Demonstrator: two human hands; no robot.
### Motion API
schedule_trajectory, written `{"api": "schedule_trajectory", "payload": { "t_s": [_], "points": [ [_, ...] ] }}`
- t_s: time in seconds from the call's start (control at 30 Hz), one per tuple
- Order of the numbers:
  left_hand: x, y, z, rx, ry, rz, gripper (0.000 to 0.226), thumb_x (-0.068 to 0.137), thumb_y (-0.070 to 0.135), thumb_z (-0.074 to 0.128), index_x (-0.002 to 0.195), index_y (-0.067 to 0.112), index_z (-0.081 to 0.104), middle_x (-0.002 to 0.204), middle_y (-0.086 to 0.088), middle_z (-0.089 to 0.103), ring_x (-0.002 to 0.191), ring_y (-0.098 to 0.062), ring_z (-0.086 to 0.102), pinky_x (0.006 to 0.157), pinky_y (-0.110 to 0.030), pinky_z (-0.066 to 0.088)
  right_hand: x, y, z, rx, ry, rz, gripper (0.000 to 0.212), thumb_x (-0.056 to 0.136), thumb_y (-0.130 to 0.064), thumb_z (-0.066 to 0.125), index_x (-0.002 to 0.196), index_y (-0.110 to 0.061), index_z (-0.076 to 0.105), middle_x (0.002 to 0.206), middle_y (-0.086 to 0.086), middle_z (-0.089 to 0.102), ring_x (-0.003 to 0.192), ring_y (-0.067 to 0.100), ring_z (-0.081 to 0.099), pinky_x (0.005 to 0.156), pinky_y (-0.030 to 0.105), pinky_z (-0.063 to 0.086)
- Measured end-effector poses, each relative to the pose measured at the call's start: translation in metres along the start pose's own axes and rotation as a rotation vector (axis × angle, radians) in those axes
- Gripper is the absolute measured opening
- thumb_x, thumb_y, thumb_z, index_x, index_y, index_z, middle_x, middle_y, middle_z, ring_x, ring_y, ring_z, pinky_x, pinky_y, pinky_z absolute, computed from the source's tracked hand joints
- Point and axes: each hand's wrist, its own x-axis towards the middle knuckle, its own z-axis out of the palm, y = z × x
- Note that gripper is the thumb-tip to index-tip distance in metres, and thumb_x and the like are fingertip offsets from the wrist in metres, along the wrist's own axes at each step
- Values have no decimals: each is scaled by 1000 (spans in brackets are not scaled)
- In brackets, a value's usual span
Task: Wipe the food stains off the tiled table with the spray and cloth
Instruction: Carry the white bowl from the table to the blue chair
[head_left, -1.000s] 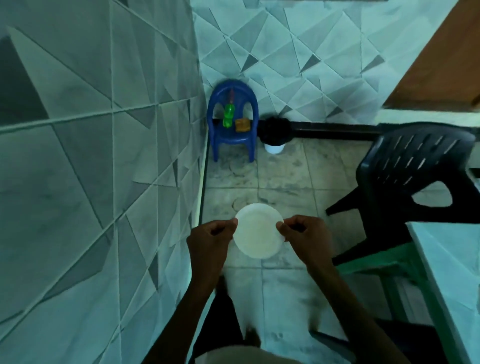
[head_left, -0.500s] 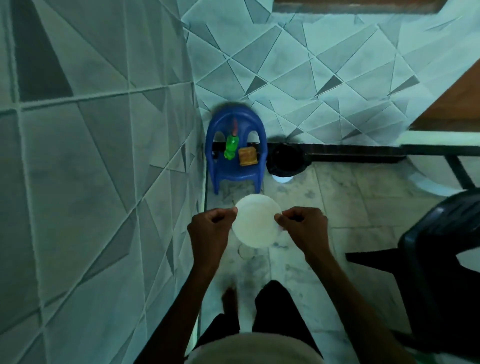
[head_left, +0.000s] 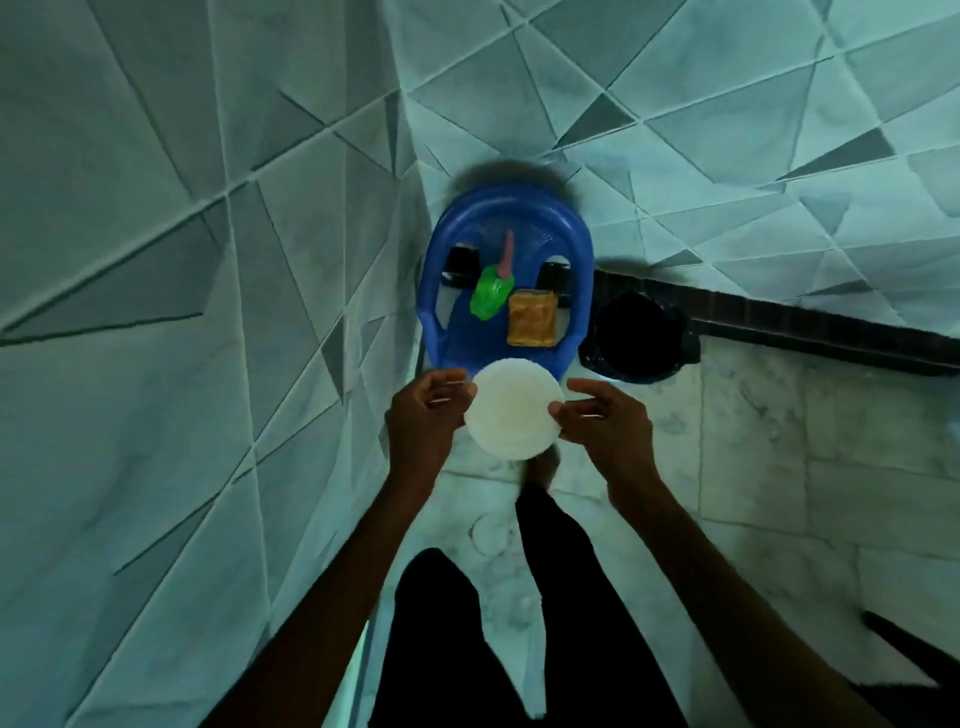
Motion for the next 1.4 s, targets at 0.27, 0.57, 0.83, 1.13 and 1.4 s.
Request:
{"api": "schedule_trajectory", "payload": {
  "t_s": [0.27,0.57,0.83,1.13,1.4],
  "points": [
    [194,-95,66,107,47,-124,15,84,20,72,88,35,70,88,11,72,91,-15,68,90,-48,55,203,59,83,32,-88,127,20,87,-12,76,105,-6,71,86,7,72,74,15,70,61,22,59],
    [367,-239,104,308,-2,-123,27,99,30,57,115,15,73,103,-11,69,99,-24,62,83,-32,47,378,180,204,-138,1,15,20,89,-28,74,103,-13,79,82,0,71,83,26,74,67,50,62],
    [417,-281,128,486,217,84,19,97,21,60,100,10,76,100,-10,70,87,-19,65,70,-20,41,424,213,260,-293,158,-11,26,90,-39,67,96,-18,80,91,9,77,87,27,71,74,37,56],
    [418,-294,138,469,324,174,18,95,13,61,108,10,74,106,-9,67,93,-19,65,78,-23,50,427,218,267,-364,226,-140,23,92,-30,68,87,-11,78,79,5,75,72,17,69,60,22,37],
    [417,-290,148,377,382,161,23,99,19,55,114,10,70,115,-7,67,104,-14,63,86,-31,56,433,215,267,-329,220,-165,21,95,-30,65,92,-15,79,76,4,74,66,14,65,61,31,50]
  ]
}}
